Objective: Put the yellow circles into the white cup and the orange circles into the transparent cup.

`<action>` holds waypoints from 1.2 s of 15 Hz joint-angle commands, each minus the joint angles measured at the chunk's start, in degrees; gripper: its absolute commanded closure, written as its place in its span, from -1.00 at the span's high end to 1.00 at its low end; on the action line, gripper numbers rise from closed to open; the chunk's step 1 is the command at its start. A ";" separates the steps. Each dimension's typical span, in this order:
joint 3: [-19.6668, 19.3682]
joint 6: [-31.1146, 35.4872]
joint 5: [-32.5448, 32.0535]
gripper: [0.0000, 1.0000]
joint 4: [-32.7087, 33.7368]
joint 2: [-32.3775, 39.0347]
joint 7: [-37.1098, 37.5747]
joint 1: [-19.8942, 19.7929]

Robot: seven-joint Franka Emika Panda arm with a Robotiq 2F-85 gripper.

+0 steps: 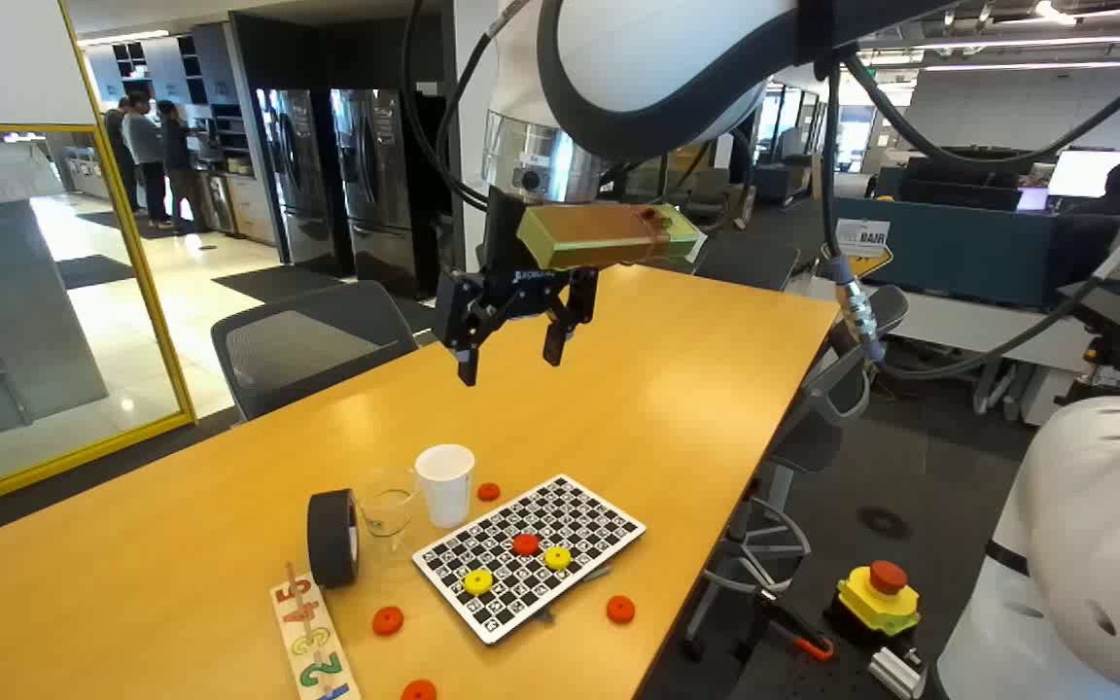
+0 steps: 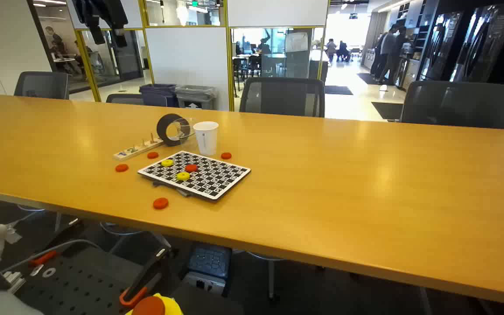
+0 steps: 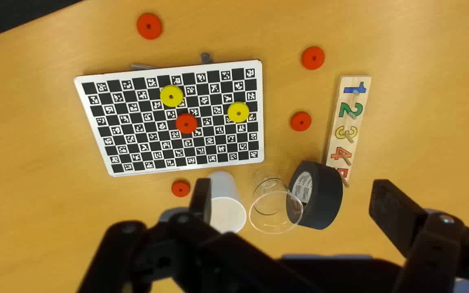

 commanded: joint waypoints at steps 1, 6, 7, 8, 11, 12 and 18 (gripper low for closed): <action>-0.77 -0.14 -0.48 1.00 0.49 0.10 0.36 0.86; -0.75 -0.15 -0.47 1.00 0.93 -0.23 0.36 0.84; -0.61 1.15 -1.26 1.00 0.06 -0.26 0.23 0.57; -0.49 2.12 -2.36 1.00 -1.07 -0.10 -0.03 0.26; -1.39 6.66 -3.30 1.00 -5.50 0.85 -3.37 0.91; -1.48 9.48 -4.04 1.00 -7.76 1.37 -3.99 0.70; -4.66 24.27 -7.46 1.00 -15.44 9.64 -10.11 -0.69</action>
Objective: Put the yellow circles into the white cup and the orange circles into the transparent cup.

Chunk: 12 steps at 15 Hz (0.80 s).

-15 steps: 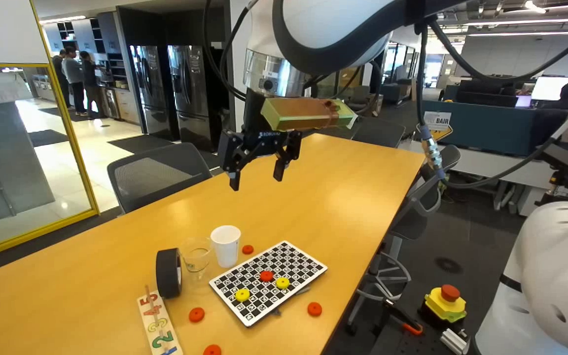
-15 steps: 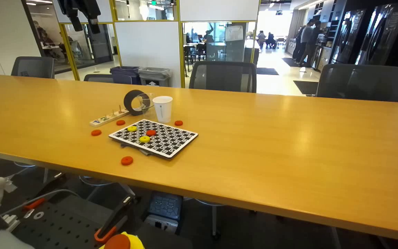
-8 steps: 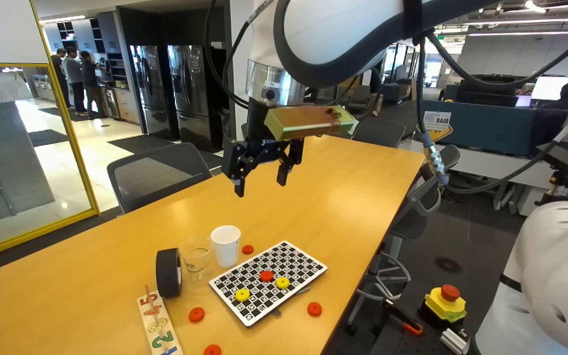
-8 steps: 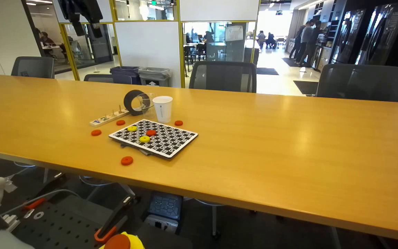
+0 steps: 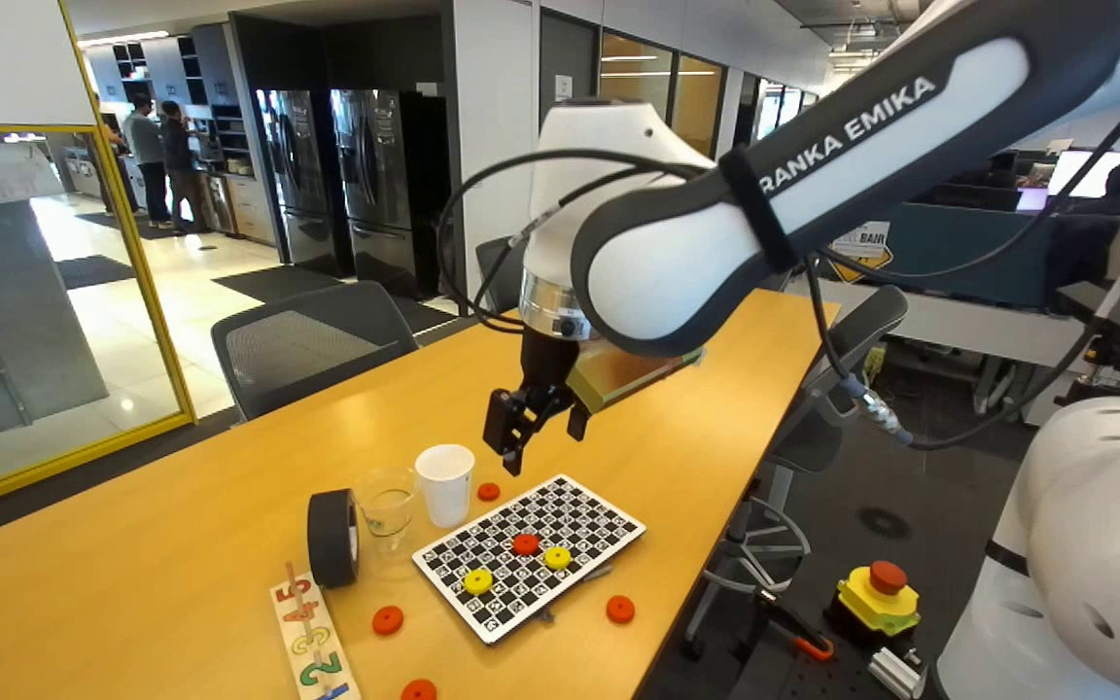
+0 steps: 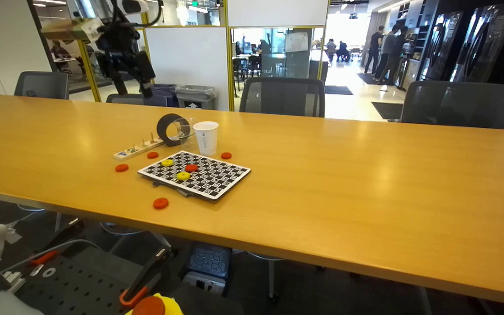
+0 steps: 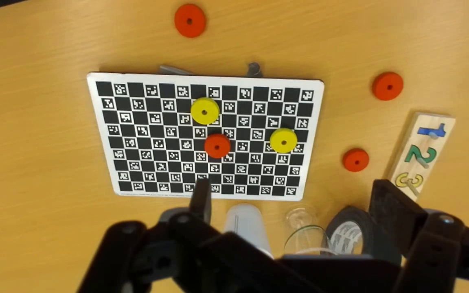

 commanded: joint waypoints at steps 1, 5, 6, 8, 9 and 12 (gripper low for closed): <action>-2.81 8.99 -2.72 1.00 -2.12 6.20 -4.06 -0.99; -5.12 16.11 -6.08 1.00 -2.11 14.08 -4.82 -2.87; -6.13 15.74 -5.26 1.00 -1.40 16.10 -5.98 -2.61; -7.88 16.47 -4.23 1.00 -0.70 19.30 -8.33 -2.33; -8.56 16.93 -4.06 1.00 -0.29 20.92 -9.17 -2.24; -10.19 19.41 -2.61 1.00 1.14 25.90 -12.23 -2.03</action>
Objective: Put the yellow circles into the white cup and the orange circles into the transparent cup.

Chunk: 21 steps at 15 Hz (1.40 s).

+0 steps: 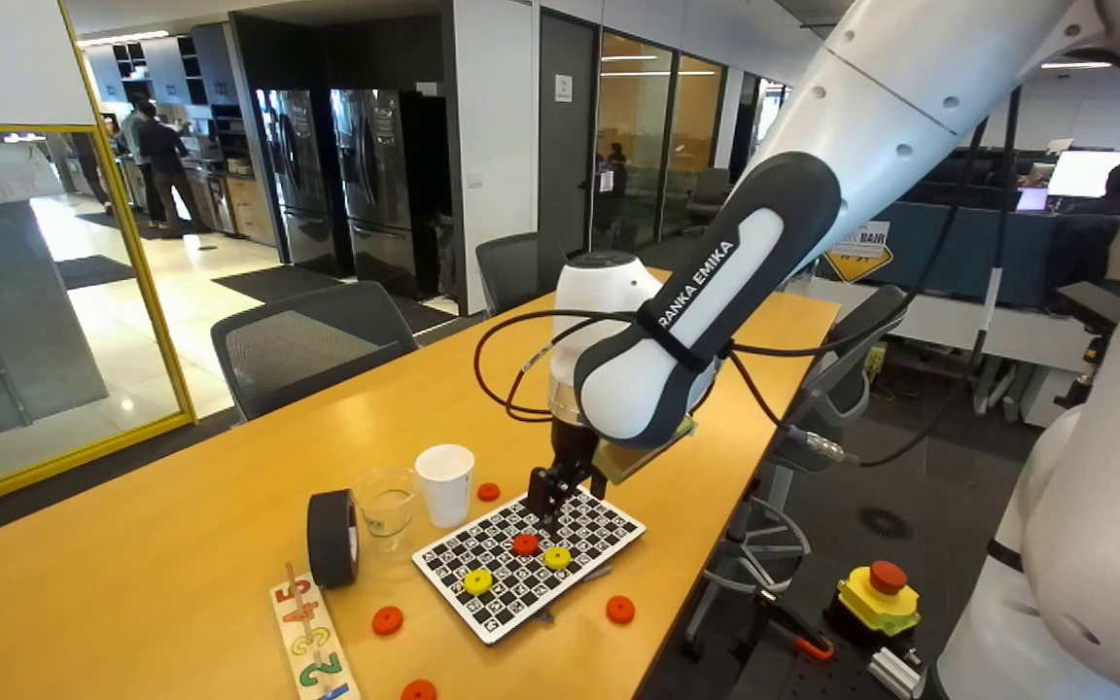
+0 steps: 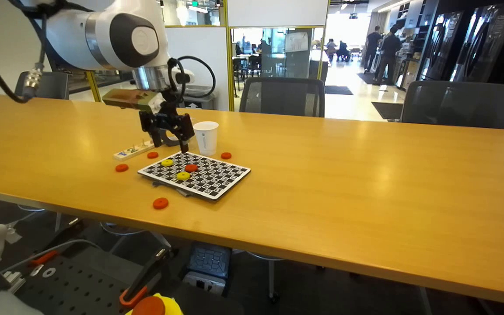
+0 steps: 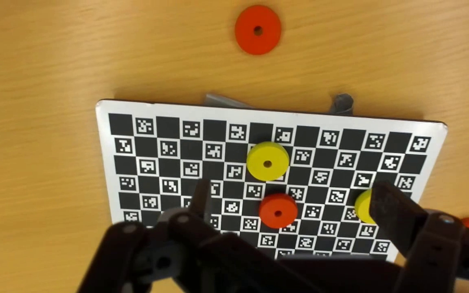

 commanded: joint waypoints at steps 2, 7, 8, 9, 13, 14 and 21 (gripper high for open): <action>-2.01 5.30 2.85 1.00 3.44 7.78 -5.38 0.45; -1.88 5.82 5.20 1.00 6.66 14.14 -7.96 0.37; -1.82 5.78 5.50 1.00 7.18 15.05 -8.30 0.32; -1.86 5.75 5.52 1.00 7.67 15.85 -8.30 0.34; -1.99 5.01 5.47 1.00 9.65 18.46 -8.20 0.28; -2.02 4.93 5.43 1.00 10.00 18.97 -8.17 0.27; -2.03 4.67 5.73 1.00 11.11 20.80 -8.33 -0.04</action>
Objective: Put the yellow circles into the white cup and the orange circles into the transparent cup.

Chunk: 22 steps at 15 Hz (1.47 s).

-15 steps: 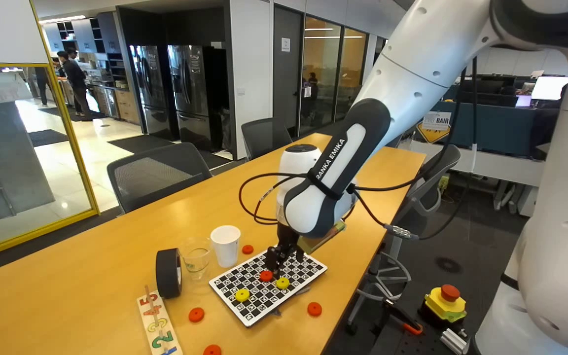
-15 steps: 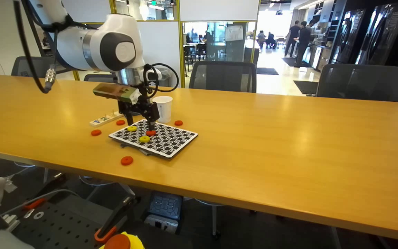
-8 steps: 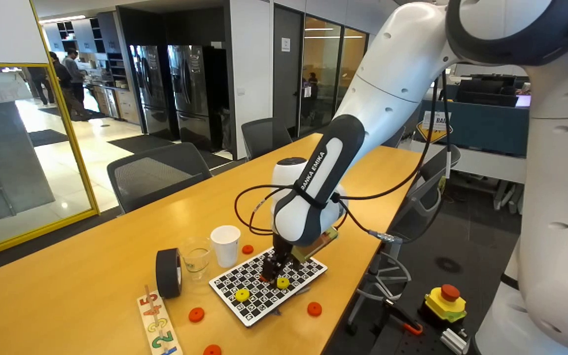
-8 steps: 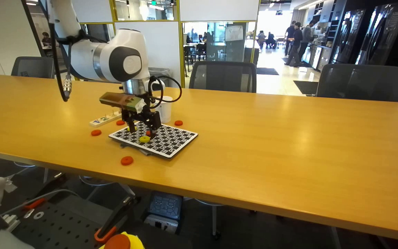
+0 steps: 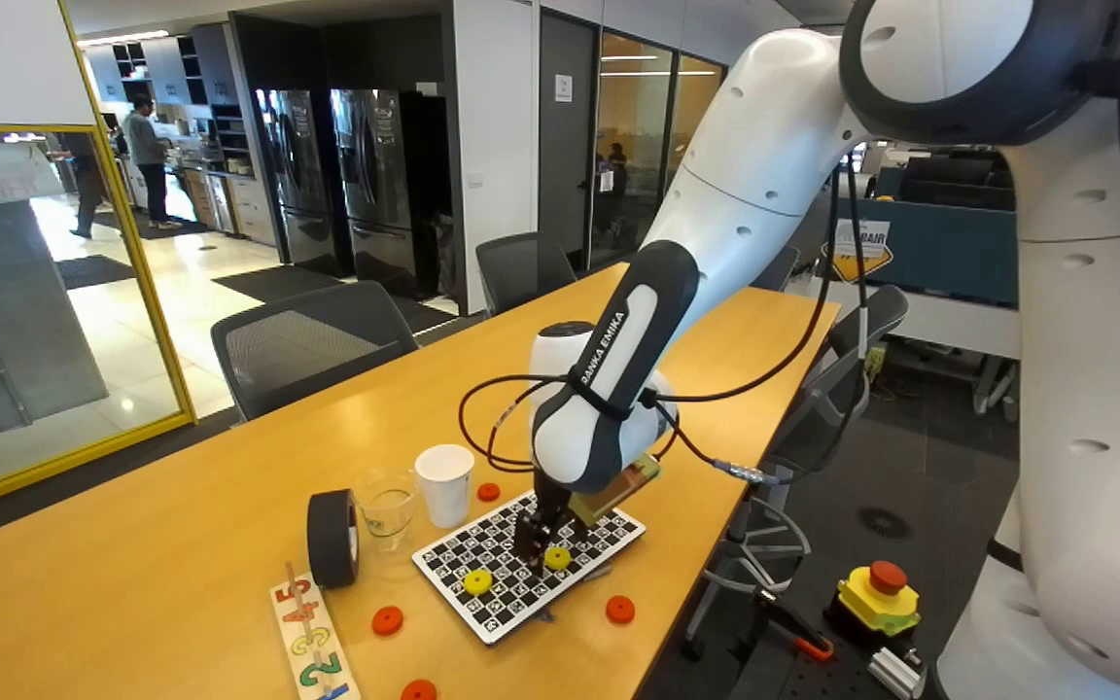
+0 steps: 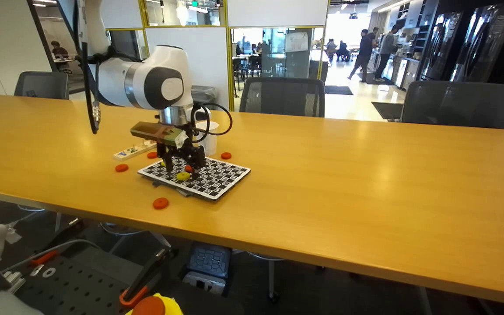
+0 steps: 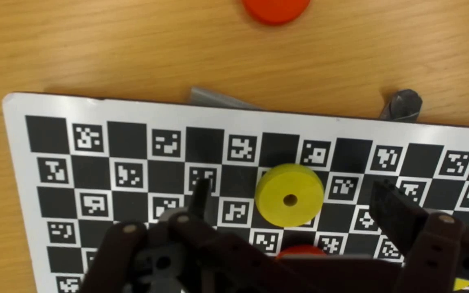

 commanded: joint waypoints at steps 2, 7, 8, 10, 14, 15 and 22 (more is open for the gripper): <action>-0.59 -0.19 1.40 1.00 1.34 0.86 -1.40 0.11; -1.51 -0.04 0.81 -0.02 1.00 0.28 -0.46 0.63; -1.81 -0.12 0.70 -0.14 0.90 0.03 -0.31 0.69; -2.35 -0.25 0.29 -0.44 0.88 -0.29 0.23 1.05; -3.99 -1.56 -1.32 -0.58 1.39 -1.20 2.02 2.38; -5.14 -2.00 -2.41 -0.58 1.74 -1.47 3.50 3.30; -6.92 -3.28 -6.22 -0.58 7.92 -5.77 4.35 4.29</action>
